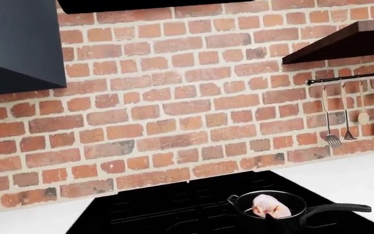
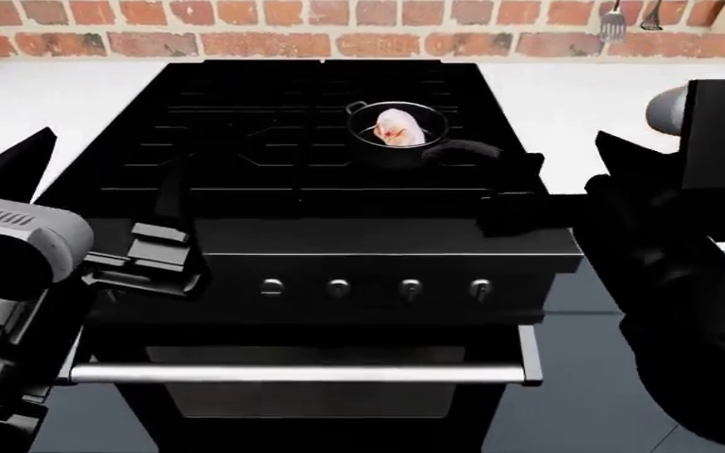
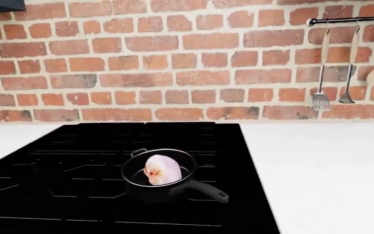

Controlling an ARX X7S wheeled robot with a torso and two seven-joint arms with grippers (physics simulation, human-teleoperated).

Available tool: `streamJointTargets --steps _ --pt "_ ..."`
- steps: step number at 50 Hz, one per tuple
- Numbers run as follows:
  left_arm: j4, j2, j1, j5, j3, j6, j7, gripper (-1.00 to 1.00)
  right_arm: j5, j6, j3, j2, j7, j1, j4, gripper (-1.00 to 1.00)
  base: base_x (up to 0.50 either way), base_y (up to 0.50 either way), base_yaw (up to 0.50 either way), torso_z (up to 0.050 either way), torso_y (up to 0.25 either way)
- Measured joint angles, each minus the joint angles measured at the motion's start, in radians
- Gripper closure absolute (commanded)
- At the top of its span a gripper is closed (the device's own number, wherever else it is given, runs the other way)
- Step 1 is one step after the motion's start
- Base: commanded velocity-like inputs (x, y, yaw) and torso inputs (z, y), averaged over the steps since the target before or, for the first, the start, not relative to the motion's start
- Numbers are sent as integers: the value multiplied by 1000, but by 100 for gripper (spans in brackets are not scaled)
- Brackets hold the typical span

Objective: Frozen meat rests on a plate on the counter. Retrieve the meat and place it in a pot on a burner. Then turn the burner on.

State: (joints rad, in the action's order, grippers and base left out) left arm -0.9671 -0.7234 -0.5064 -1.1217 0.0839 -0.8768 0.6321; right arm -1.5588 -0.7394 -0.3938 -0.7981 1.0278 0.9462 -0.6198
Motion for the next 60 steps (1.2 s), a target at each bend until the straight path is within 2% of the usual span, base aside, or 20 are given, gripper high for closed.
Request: streamJointTargets --steps 16,30,45,60 --pt "17 39 180 275 -110 117 -63 -100 147 121 62 -50 28 -260 -166 -100 0 0 0 -50 0" --pt "16 81 256 387 -179 187 -75 -100 304 194 68 -40 -17 -406 -213 -100 0 0 0 -50 0" --pt "15 95 311 440 -202 237 -72 -100 419 220 36 -4 -59 -464 -193 -100 0 0 0 -50 0" --pt "21 98 347 455 -208 268 -69 -100 441 212 17 22 -95 -439 -125 -100 0 0 0 -50 0"
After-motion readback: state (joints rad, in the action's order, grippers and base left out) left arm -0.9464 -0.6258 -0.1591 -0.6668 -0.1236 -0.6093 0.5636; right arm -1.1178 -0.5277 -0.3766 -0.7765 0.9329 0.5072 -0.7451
